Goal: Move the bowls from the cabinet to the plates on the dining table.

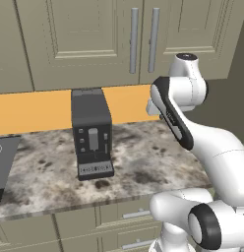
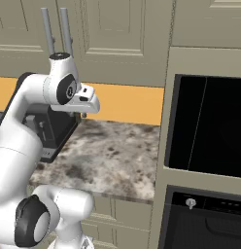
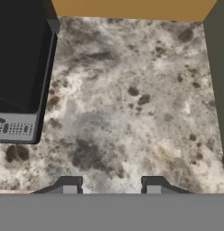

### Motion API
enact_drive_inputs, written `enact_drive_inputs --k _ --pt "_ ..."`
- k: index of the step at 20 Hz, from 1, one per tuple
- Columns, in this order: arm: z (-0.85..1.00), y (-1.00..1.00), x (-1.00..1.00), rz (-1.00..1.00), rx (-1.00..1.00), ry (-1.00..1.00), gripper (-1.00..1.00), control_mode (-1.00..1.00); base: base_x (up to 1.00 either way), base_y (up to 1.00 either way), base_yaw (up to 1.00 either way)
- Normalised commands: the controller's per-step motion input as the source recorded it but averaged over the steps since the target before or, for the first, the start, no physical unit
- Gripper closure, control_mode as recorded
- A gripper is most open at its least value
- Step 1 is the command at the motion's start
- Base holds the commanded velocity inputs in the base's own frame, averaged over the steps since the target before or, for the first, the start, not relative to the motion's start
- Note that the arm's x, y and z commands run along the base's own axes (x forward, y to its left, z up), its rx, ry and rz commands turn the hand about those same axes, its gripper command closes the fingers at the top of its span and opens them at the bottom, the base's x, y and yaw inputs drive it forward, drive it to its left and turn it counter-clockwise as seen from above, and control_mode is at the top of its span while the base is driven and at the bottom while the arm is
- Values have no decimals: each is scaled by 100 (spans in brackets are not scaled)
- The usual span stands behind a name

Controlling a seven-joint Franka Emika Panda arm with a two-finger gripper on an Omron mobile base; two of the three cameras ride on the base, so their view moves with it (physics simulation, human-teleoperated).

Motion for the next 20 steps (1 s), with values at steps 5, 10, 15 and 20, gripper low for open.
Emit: enact_drive_inputs --k 5,10,15,20 --pt "0 18 -1 0 0 0 -100 -100 0 0 0" --pt "-1 16 -13 0 0 0 -100 -100 0 0 0" --pt "-1 1 -39 0 0 0 -100 -100 0 0 0" --pt "0 -3 -42 0 0 0 -100 -100 0 0 0"
